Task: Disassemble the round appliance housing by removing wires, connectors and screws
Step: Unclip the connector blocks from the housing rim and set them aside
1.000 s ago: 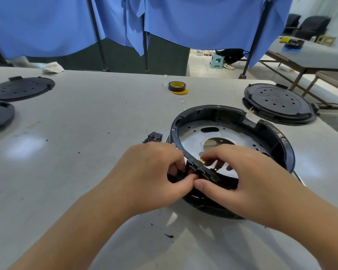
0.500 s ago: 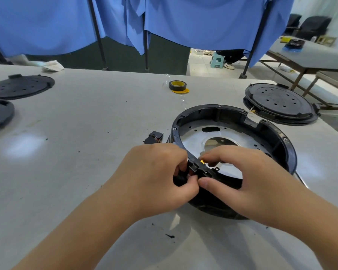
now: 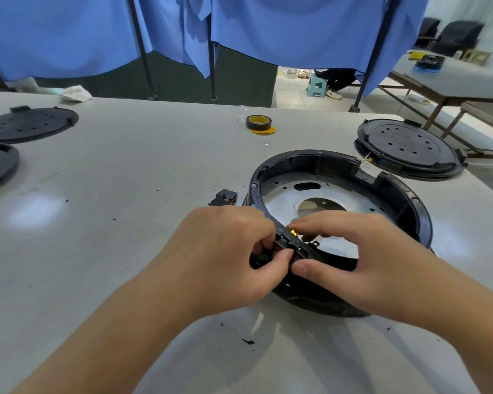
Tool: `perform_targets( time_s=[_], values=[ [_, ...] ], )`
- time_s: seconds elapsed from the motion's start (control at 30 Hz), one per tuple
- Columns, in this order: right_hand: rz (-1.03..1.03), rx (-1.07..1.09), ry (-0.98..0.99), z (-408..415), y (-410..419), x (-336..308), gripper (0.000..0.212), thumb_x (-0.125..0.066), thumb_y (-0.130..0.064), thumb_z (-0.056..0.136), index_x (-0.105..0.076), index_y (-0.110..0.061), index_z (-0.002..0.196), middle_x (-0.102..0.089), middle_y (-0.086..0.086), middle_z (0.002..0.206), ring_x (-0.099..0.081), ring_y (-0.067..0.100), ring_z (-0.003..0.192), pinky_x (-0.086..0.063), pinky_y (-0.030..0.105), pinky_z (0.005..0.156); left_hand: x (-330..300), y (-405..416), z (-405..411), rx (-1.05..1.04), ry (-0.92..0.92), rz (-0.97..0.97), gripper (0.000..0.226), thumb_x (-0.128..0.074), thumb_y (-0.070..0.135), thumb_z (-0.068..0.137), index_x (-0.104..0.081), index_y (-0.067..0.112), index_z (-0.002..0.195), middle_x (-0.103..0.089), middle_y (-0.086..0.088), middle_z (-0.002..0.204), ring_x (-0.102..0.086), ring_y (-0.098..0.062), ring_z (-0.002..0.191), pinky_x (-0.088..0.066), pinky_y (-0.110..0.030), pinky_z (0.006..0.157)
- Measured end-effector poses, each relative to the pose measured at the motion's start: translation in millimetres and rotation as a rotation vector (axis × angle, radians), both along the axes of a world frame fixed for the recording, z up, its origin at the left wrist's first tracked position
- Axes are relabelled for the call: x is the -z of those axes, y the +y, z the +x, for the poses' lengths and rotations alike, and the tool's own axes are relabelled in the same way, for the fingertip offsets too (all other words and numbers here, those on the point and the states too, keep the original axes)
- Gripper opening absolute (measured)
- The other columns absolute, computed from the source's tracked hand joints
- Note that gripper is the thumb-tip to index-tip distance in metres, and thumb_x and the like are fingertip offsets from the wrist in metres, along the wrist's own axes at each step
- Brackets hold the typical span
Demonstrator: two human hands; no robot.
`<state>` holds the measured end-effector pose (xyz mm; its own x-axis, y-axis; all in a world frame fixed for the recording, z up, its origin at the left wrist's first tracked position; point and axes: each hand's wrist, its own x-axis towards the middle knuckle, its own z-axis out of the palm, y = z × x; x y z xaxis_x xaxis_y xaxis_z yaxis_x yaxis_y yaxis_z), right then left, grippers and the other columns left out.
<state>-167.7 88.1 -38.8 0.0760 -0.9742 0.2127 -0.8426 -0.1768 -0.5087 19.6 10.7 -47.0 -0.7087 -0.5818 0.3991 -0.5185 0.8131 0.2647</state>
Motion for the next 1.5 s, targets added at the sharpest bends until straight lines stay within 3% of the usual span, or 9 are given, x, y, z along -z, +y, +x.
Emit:
perform_targets(
  time_s=[0.1, 0.27, 0.47, 0.67, 0.77, 0.87, 1.0, 1.23, 1.5],
  values=[
    [0.016, -0.001, 0.004, -2, -1, 0, 0.054, -0.055, -0.066, 0.070, -0.067, -0.036, 0.113, -0.066, -0.028, 0.105, -0.056, -0.012, 0.103, -0.047, 0.016, 0.089, 1, 0, 0, 0.015, 0.027, 0.014, 0.026, -0.055, 0.044, 0.078, -0.057, 0.023, 0.063, -0.054, 0.008, 0.059, -0.043, -0.009, 0.051, -0.037, -0.024, 0.049],
    [0.057, 0.015, -0.006, -3, -1, 0, 0.059, -0.053, -0.070, 0.068, -0.065, -0.037, 0.116, -0.066, -0.026, 0.103, -0.058, -0.005, 0.103, -0.049, 0.027, 0.090, 3, 1, -5, 0.019, 0.095, 0.042, 0.024, -0.058, 0.037, 0.074, -0.052, 0.019, 0.060, -0.052, 0.004, 0.056, -0.049, -0.013, 0.050, -0.041, -0.035, 0.048],
    [0.135, 0.006, -0.009, -3, -5, 1, 0.054, -0.049, -0.066, 0.068, -0.063, -0.041, 0.113, -0.064, -0.029, 0.102, -0.058, -0.006, 0.102, -0.050, 0.025, 0.088, 7, 0, -10, 0.028, 0.180, 0.060, 0.025, -0.060, 0.030, 0.070, -0.044, 0.015, 0.058, -0.048, 0.001, 0.053, -0.048, -0.018, 0.050, -0.041, -0.038, 0.048],
    [0.482, -0.042, -0.167, -8, -22, -18, 0.045, -0.053, -0.058, 0.068, -0.067, -0.038, 0.105, -0.067, -0.016, 0.101, -0.062, 0.002, 0.095, -0.052, 0.033, 0.087, 11, 1, -14, 0.017, 0.236, 0.039, 0.024, -0.062, 0.025, 0.067, -0.044, 0.012, 0.056, -0.044, 0.000, 0.051, -0.045, -0.022, 0.048, -0.039, -0.038, 0.045],
    [0.627, 0.132, -0.337, 0, -43, -18, 0.032, -0.052, -0.046, 0.090, -0.074, -0.022, 0.091, -0.070, -0.001, 0.097, -0.064, 0.010, 0.083, -0.051, 0.031, 0.086, 12, 0, -13, 0.025, 0.244, 0.036, 0.023, -0.061, 0.025, 0.066, -0.045, 0.014, 0.055, -0.043, 0.002, 0.050, -0.043, -0.017, 0.047, -0.039, -0.035, 0.044],
    [0.534, 0.187, -0.339, 9, -57, -15, 0.049, -0.039, -0.045, 0.098, -0.069, -0.008, 0.090, -0.066, 0.007, 0.081, -0.060, 0.017, 0.073, -0.050, 0.035, 0.077, 12, -1, -12, 0.030, 0.246, 0.043, 0.022, -0.060, 0.027, 0.066, -0.045, 0.015, 0.056, -0.044, 0.003, 0.050, -0.044, -0.016, 0.048, -0.039, -0.034, 0.045],
    [0.457, 0.173, -0.112, 23, -61, -11, 0.054, -0.032, -0.050, 0.099, -0.068, -0.015, 0.079, -0.071, 0.002, 0.085, -0.065, 0.018, 0.082, -0.050, 0.039, 0.087, 13, -1, -13, 0.034, 0.265, 0.048, 0.022, -0.063, 0.025, 0.065, -0.045, 0.015, 0.056, -0.043, 0.005, 0.050, -0.041, -0.015, 0.047, -0.037, -0.033, 0.044],
    [0.264, 0.212, 0.043, 32, -55, -1, 0.050, -0.027, -0.044, 0.101, -0.060, -0.017, 0.073, -0.065, 0.002, 0.074, -0.059, 0.016, 0.071, -0.045, 0.030, 0.067, 12, -1, -14, 0.050, 0.268, 0.052, 0.023, -0.064, 0.024, 0.065, -0.044, 0.016, 0.056, -0.042, 0.006, 0.051, -0.039, -0.014, 0.047, -0.037, -0.031, 0.044],
    [0.287, 0.148, -0.034, 30, -59, -2, 0.057, -0.026, -0.045, 0.102, -0.062, -0.008, 0.079, -0.067, 0.012, 0.077, -0.061, 0.025, 0.073, -0.049, 0.040, 0.074, 14, -1, -13, 0.041, 0.263, 0.039, 0.023, -0.064, 0.024, 0.066, -0.044, 0.015, 0.057, -0.043, 0.007, 0.051, -0.041, -0.015, 0.047, -0.037, -0.032, 0.043]
  ],
)
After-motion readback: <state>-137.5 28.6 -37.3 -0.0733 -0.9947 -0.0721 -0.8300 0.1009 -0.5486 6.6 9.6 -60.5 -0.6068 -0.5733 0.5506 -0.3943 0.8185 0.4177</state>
